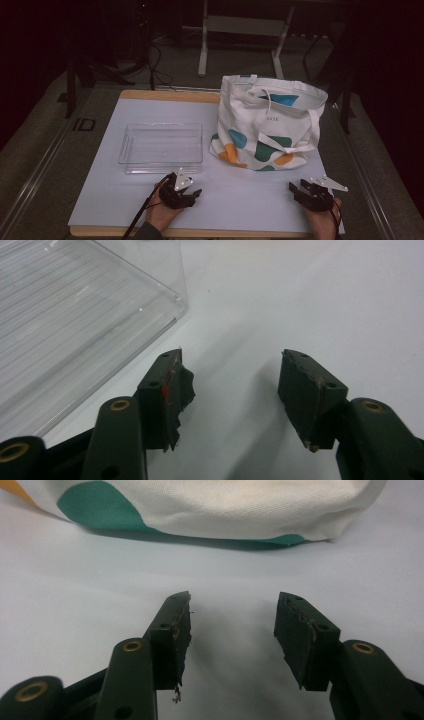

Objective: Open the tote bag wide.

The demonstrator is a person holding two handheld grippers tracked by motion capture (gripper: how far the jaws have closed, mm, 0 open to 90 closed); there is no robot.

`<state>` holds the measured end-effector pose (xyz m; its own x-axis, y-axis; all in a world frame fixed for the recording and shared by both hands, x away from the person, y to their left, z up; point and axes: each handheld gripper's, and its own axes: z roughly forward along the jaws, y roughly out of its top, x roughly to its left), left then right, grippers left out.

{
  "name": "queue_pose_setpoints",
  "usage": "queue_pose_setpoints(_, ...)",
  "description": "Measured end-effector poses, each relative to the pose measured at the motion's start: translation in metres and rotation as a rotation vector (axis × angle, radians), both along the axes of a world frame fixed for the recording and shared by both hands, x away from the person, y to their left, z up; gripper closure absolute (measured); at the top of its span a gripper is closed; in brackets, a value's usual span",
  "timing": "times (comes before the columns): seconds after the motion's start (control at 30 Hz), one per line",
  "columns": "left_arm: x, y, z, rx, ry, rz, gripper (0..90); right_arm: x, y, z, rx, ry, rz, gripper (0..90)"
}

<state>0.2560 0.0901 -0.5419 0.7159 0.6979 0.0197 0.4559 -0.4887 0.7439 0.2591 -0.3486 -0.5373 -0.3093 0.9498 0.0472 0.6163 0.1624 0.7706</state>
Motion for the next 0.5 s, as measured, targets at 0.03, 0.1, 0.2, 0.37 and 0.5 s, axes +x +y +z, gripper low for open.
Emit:
queue_pose_setpoints(0.03,0.0,0.0,0.0,0.0,0.0,0.0,44.9,0.0,0.0002,0.0,-0.003,0.002,0.0,48.6)
queue_pose_setpoints(0.1,0.0003,0.0003,0.0,-0.002,0.003,-0.002,44.9,-0.0002,0.0004,0.0001,-0.006,0.0,0.0,49.0)
queue_pose_setpoints(0.2,0.0,0.0003,0.0002,0.002,0.0,-0.007,45.8,-0.0002,0.0006,0.0003,-0.008,-0.001,0.0,50.5)
queue_pose_setpoints(0.37,0.0004,0.0008,0.0001,-0.007,0.006,-0.007,46.6,0.0,0.0009,0.0005,-0.007,0.001,0.005,50.9)
queue_pose_setpoints(0.5,0.0002,0.0006,0.0001,-0.005,0.004,-0.009,47.1,0.0005,0.0012,0.0003,-0.012,0.006,0.006,49.9)
